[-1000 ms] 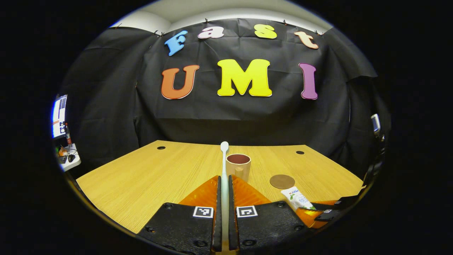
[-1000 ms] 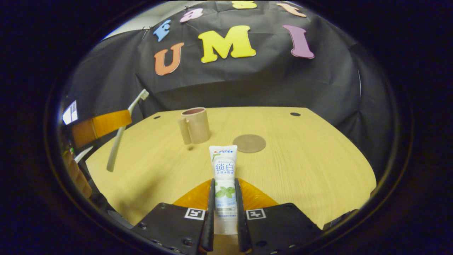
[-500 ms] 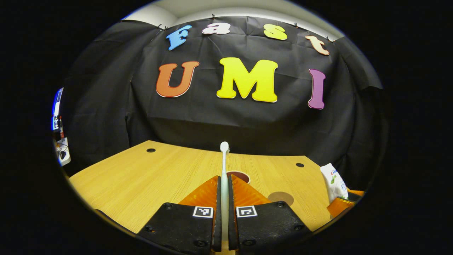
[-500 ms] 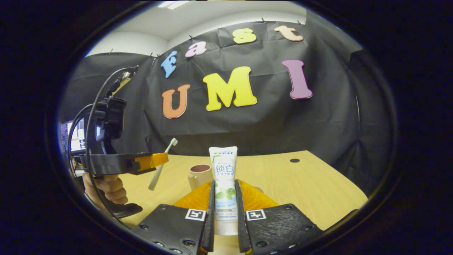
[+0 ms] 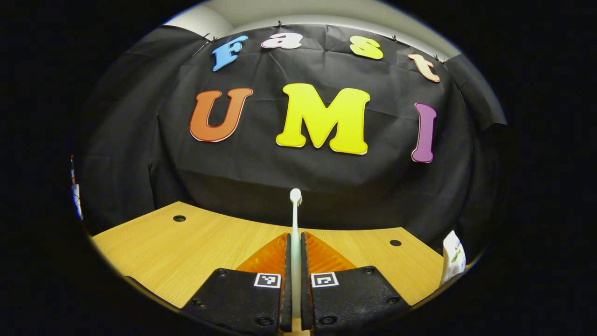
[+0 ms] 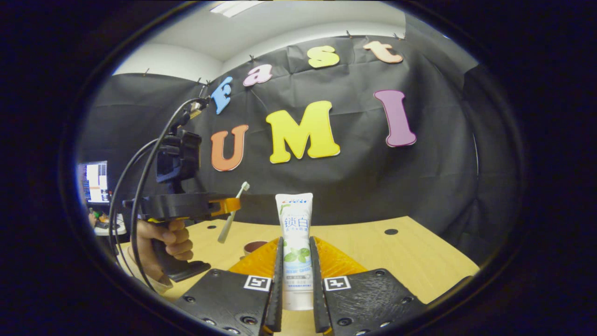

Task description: Put the toothbrush and toothpaste on the desktop into the cup, then pick up the cup and place it on the coaster on the desktop.

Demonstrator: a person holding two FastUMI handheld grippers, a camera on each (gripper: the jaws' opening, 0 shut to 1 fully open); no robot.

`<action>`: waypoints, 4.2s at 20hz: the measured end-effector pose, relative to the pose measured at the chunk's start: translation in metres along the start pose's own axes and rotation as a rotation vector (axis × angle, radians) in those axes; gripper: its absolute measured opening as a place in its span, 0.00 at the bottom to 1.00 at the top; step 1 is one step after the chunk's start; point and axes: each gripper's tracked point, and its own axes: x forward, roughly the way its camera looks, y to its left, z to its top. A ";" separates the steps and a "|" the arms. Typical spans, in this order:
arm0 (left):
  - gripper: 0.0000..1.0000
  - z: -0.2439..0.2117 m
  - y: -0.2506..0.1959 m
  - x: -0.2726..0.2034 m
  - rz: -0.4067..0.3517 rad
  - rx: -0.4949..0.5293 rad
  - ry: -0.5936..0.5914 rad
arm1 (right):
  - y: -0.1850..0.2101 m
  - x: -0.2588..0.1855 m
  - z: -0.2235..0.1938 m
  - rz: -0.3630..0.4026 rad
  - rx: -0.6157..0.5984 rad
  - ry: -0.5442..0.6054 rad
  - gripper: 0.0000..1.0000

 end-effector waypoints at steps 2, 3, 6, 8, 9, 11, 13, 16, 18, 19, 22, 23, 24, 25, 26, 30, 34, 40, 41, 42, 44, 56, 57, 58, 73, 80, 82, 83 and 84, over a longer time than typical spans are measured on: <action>0.10 -0.005 0.001 0.015 0.005 0.026 0.007 | -0.005 0.002 -0.006 -0.005 0.009 0.011 0.27; 0.10 -0.010 0.003 0.020 0.009 0.040 0.021 | -0.007 0.003 -0.010 -0.010 0.010 0.017 0.27; 0.10 -0.028 -0.003 0.028 -0.009 0.032 0.062 | -0.016 0.005 -0.015 -0.027 0.018 0.024 0.27; 0.11 -0.028 -0.003 0.031 -0.004 0.038 0.061 | -0.019 0.001 -0.017 -0.030 0.022 0.025 0.27; 0.11 -0.024 -0.003 0.034 -0.003 0.045 0.054 | -0.021 0.001 -0.018 -0.031 0.022 0.026 0.27; 0.11 -0.022 -0.004 0.033 -0.003 0.064 0.039 | -0.022 0.000 -0.022 -0.029 0.028 0.033 0.27; 0.12 -0.020 -0.004 0.034 -0.001 0.077 0.030 | -0.023 0.000 -0.024 -0.026 0.036 0.043 0.29; 0.13 -0.019 -0.006 0.037 -0.002 0.094 0.031 | -0.025 -0.001 -0.028 -0.021 0.046 0.053 0.27; 0.13 -0.021 -0.007 0.039 -0.005 0.093 0.036 | -0.027 -0.002 -0.026 -0.026 0.042 0.051 0.27; 0.14 -0.025 -0.009 0.040 -0.005 0.087 0.046 | -0.028 -0.002 -0.026 -0.027 0.044 0.051 0.27; 0.16 -0.034 -0.009 0.038 -0.019 0.070 0.079 | -0.029 -0.001 -0.028 -0.032 0.044 0.057 0.29; 0.16 -0.040 -0.013 0.035 -0.037 0.066 0.102 | -0.029 -0.002 -0.028 -0.032 0.046 0.060 0.27; 0.20 -0.043 -0.015 0.032 -0.051 0.059 0.117 | -0.029 -0.002 -0.028 -0.033 0.047 0.060 0.27; 0.35 -0.046 -0.017 0.028 -0.064 0.055 0.132 | -0.028 -0.002 -0.026 -0.035 0.045 0.060 0.27; 0.53 -0.045 -0.021 0.025 -0.084 0.052 0.136 | -0.028 -0.002 -0.026 -0.037 0.042 0.059 0.27; 0.95 -0.036 -0.007 0.009 -0.052 0.113 0.112 | -0.016 0.003 -0.012 -0.027 0.041 0.040 0.29; 0.97 -0.029 0.014 -0.018 -0.037 0.068 0.091 | 0.005 0.020 0.001 -0.002 0.043 0.030 0.27; 0.97 -0.032 0.060 -0.074 0.005 0.087 0.053 | 0.048 0.069 0.015 0.037 0.039 0.027 0.27; 0.97 -0.036 0.063 -0.082 0.001 0.081 0.048 | 0.055 0.078 0.019 0.041 0.044 0.023 0.27; 0.97 -0.039 0.067 -0.091 0.001 0.076 0.047 | 0.063 0.085 0.024 0.051 0.054 0.013 0.27; 0.97 -0.044 0.077 -0.104 0.015 0.058 0.040 | 0.079 0.103 0.030 0.069 0.070 -0.004 0.27; 0.98 -0.070 0.114 -0.117 0.040 0.026 0.064 | 0.101 0.171 -0.003 0.027 0.030 0.052 0.27; 0.97 -0.075 0.114 -0.115 0.038 0.017 0.075 | 0.102 0.171 -0.004 0.026 0.020 0.053 0.31; 0.97 -0.080 0.114 -0.115 0.035 0.009 0.091 | 0.103 0.172 -0.005 0.029 0.016 0.055 0.29; 0.97 -0.085 0.110 -0.113 0.033 0.021 0.113 | 0.103 0.160 0.004 0.039 0.028 0.047 0.80; 0.96 -0.086 0.077 -0.103 -0.032 0.035 0.151 | 0.085 0.111 0.037 0.003 -0.048 -0.007 0.95; 0.96 -0.095 0.064 -0.099 -0.046 0.031 0.219 | 0.078 0.091 0.046 0.002 -0.048 -0.031 0.96; 0.96 -0.094 0.055 -0.098 -0.065 0.028 0.236 | 0.069 0.079 0.052 -0.008 -0.058 -0.048 0.96; 0.96 -0.093 0.049 -0.095 -0.076 0.028 0.257 | 0.060 0.068 0.057 -0.026 -0.071 -0.069 0.95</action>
